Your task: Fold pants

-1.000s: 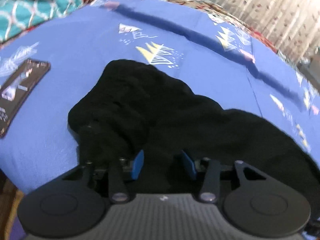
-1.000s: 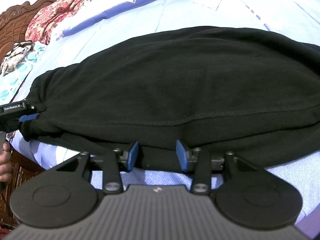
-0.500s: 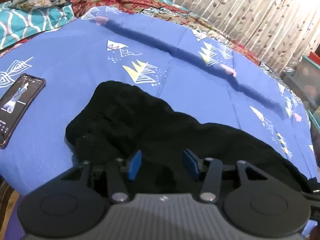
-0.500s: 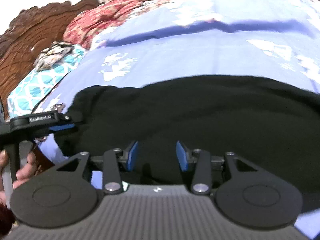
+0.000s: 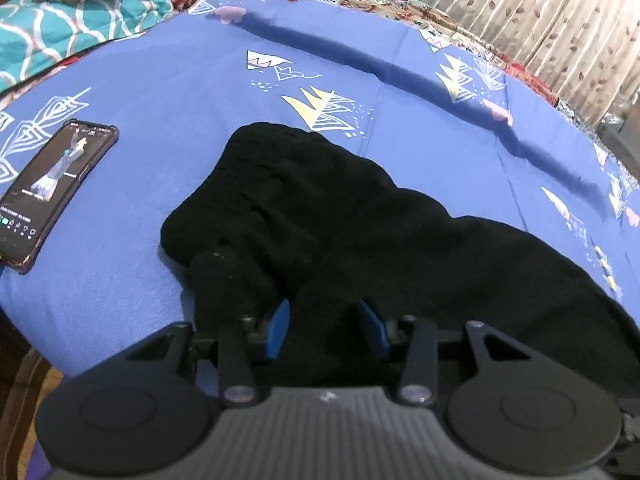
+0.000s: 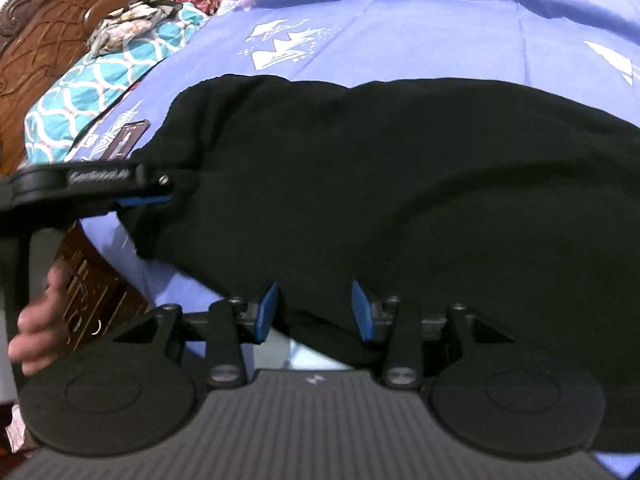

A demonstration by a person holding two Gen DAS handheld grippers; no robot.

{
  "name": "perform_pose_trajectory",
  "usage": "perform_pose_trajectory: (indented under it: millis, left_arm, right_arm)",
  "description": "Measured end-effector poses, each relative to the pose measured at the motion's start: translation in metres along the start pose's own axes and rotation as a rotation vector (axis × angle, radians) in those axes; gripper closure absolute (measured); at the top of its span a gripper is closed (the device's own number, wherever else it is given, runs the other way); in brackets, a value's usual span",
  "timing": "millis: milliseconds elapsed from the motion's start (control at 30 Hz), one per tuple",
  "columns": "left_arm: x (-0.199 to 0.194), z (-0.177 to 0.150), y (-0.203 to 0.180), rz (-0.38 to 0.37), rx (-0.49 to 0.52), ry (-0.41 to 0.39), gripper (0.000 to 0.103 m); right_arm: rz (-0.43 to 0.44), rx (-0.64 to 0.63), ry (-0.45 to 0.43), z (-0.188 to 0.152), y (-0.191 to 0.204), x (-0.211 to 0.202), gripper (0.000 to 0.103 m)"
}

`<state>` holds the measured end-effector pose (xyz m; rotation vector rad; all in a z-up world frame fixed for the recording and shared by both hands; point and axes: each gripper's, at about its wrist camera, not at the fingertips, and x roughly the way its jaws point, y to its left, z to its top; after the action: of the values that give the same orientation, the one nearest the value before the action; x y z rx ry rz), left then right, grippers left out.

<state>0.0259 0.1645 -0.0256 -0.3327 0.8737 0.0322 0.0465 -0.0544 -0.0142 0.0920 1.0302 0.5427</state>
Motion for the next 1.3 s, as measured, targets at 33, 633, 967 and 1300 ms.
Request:
perform_pose_trajectory:
  millis: [33, 633, 967, 1300]
  left_arm:
    - [-0.001, 0.001, -0.003, 0.008, 0.004, 0.000, 0.059]
    - [-0.001, -0.021, -0.086, -0.040, 0.188, 0.029, 0.051]
    - [0.012, -0.029, -0.097, 0.023, 0.219, 0.080, 0.048]
    - [0.013, -0.029, -0.105, 0.077, 0.218, 0.097, 0.047]
  right_arm:
    - [0.014, 0.023, -0.003, -0.002, -0.004, -0.005, 0.060]
    - [-0.245, 0.498, -0.445, -0.092, -0.170, -0.189, 0.058]
    - [-0.578, 0.707, -0.584, -0.156, -0.251, -0.265, 0.057]
    - [-0.638, 0.557, -0.393, -0.094, -0.340, -0.243, 0.041]
